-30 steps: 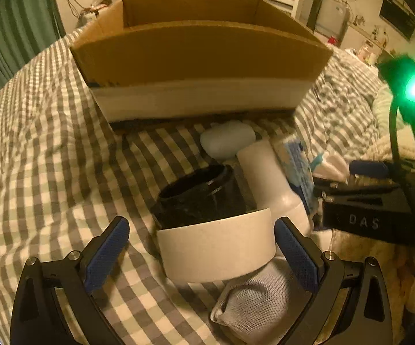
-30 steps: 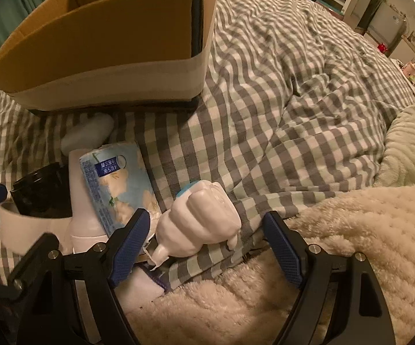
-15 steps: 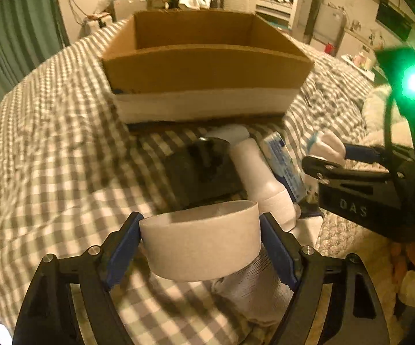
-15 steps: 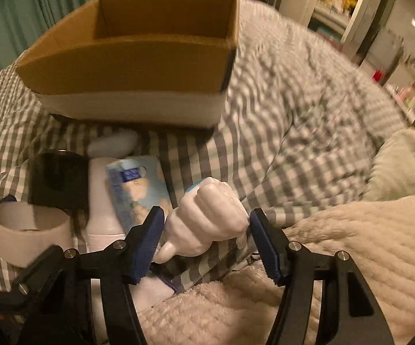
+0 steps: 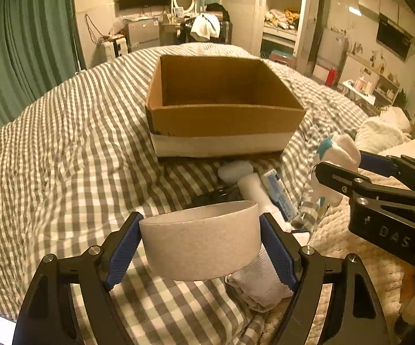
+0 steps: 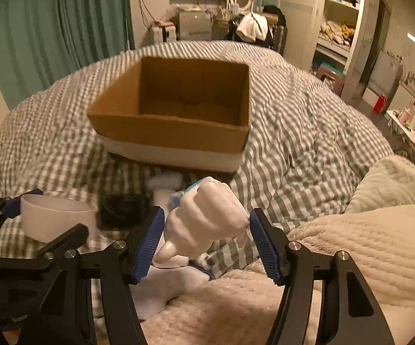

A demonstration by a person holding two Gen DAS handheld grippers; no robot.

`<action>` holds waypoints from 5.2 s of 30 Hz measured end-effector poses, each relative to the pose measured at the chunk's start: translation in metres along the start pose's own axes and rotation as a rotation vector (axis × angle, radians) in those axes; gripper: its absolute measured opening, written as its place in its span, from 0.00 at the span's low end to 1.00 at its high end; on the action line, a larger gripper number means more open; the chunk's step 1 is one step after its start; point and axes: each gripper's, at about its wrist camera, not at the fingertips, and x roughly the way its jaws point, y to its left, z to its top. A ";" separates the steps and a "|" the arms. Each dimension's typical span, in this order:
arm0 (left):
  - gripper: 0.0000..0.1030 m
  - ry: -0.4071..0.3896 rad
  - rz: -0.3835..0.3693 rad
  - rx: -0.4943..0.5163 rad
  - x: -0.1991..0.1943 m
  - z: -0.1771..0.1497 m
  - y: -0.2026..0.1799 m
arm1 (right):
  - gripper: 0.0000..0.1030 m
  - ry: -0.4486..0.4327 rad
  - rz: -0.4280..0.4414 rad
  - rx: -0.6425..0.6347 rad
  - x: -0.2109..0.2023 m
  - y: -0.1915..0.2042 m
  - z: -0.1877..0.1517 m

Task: Organize objects
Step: 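Carry the tape roll and figurine into the box with both tools, then open both tools to drop the tape roll and figurine in the box, then grasp the black cup with the left tool while the right tool grasps the blue-and-white carton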

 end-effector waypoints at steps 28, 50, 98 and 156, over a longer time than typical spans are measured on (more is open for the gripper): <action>0.81 -0.210 0.018 -0.062 -0.031 0.135 0.035 | 0.60 -0.173 0.069 -0.047 -0.050 0.010 0.097; 0.81 -0.080 0.055 0.011 0.121 0.202 0.022 | 0.60 -0.067 0.131 0.038 0.096 -0.040 0.179; 0.99 -0.254 0.144 -0.104 -0.065 0.106 0.043 | 0.79 -0.272 0.033 0.003 -0.108 -0.013 0.097; 0.57 0.165 -0.114 -0.045 0.124 0.005 0.002 | 0.22 0.244 0.184 0.081 0.104 -0.026 -0.017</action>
